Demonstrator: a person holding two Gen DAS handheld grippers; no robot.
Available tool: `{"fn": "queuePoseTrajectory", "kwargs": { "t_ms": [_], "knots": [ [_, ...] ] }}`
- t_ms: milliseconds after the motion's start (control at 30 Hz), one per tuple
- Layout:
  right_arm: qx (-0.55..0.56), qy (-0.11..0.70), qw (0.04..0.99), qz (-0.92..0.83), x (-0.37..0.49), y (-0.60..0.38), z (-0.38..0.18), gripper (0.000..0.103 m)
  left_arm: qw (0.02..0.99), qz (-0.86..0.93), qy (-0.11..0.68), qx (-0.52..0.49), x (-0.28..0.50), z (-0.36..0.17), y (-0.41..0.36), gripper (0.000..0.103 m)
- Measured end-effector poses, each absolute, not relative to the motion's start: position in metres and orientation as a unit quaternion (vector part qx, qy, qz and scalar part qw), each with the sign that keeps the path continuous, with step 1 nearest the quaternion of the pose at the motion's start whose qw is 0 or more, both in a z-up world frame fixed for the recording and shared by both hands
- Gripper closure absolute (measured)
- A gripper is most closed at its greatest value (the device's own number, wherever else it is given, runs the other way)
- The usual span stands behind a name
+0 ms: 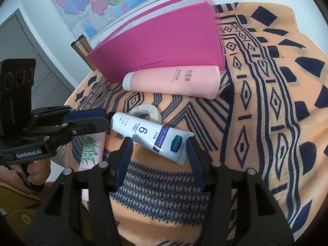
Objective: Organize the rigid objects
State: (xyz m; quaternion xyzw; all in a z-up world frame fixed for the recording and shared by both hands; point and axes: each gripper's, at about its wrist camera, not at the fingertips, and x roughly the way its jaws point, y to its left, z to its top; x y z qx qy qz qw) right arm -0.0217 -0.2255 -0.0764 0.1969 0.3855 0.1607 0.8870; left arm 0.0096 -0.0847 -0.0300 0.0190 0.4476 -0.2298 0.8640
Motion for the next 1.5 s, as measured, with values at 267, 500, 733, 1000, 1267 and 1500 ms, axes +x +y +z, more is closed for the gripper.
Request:
{"fn": "queuePoseTrajectory", "kwargs": {
  "t_ms": [267, 500, 733, 1000, 1267, 1500],
  "knots": [
    [0.178, 0.38, 0.896, 0.148, -0.02, -0.218, -0.074, 0.046, 0.863, -0.224, 0.452, 0.009, 0.018, -0.034, -0.079, 0.083],
    [0.202, 0.381, 0.893, 0.129, -0.017, -0.232, -0.075, 0.043, 0.854, -0.199, 0.48, -0.026, 0.035, -0.051, -0.056, 0.086],
    [0.208, 0.383, 0.89, 0.133, -0.027, -0.233, -0.075, 0.041, 0.875, -0.234, 0.424, -0.008, 0.026, -0.025, -0.063, 0.076],
    [0.207, 0.385, 0.89, 0.133, -0.025, -0.231, -0.074, 0.04, 0.873, -0.213, 0.438, 0.009, 0.043, -0.038, -0.077, 0.074],
    [0.225, 0.375, 0.889, 0.139, -0.023, -0.23, -0.073, 0.047, 0.87, -0.217, 0.442, -0.004, 0.038, -0.04, -0.068, 0.075],
    [0.236, 0.382, 0.883, 0.14, -0.018, -0.23, -0.077, 0.073, 0.866, -0.232, 0.442, 0.012, 0.033, -0.044, -0.08, 0.075]
  ]
}}
